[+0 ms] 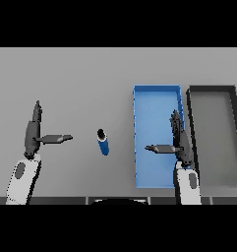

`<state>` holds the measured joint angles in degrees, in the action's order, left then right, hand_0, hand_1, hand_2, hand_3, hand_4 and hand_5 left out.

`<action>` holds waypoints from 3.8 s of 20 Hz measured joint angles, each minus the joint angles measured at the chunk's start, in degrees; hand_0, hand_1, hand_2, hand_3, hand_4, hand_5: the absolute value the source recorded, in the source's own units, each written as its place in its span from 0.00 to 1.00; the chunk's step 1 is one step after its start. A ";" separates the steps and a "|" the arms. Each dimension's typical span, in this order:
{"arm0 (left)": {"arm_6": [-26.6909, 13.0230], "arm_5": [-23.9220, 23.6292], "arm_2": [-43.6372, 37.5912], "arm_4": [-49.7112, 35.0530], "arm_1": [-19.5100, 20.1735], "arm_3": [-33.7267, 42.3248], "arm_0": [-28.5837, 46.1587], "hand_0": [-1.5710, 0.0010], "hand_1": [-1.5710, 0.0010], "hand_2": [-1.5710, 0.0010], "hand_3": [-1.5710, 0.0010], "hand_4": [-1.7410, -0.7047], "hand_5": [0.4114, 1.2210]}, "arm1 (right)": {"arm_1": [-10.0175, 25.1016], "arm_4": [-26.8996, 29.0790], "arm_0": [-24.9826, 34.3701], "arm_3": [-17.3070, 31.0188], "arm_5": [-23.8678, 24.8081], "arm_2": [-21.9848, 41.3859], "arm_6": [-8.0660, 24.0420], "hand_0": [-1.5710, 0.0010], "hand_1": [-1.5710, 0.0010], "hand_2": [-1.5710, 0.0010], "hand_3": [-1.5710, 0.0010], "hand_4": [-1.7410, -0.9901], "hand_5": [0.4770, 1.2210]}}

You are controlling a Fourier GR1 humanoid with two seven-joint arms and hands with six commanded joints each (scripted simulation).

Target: Pick up the blue pipe and place it into the blue bin.

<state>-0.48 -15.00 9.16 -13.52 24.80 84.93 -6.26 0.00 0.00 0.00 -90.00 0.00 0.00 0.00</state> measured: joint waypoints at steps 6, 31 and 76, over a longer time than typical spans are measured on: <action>0.63 0.22 -0.20 -0.14 -0.05 -0.55 0.06 1.00 1.00 1.00 1.00 0.71 0.22 | -0.10 -0.21 0.57 0.55 0.27 0.00 0.39 1.00 1.00 1.00 1.00 0.69 0.17; 3.13 28.18 18.77 4.45 6.78 8.98 3.40 1.00 1.00 1.00 1.00 0.60 0.04 | 7.62 -6.97 -5.15 -6.45 -4.67 5.05 -5.94 1.00 1.00 1.00 1.00 0.63 0.19; 3.90 25.01 24.34 3.84 -14.42 5.26 -11.36 0.00 0.00 0.00 0.08 0.01 1.00 | 7.98 -7.83 -7.19 -7.58 -4.25 4.70 -7.15 1.00 1.00 1.00 1.00 0.75 0.20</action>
<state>3.42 10.01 33.50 -9.68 10.38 90.20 -17.62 7.98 -7.83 -7.19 -97.58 -4.25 4.70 -7.15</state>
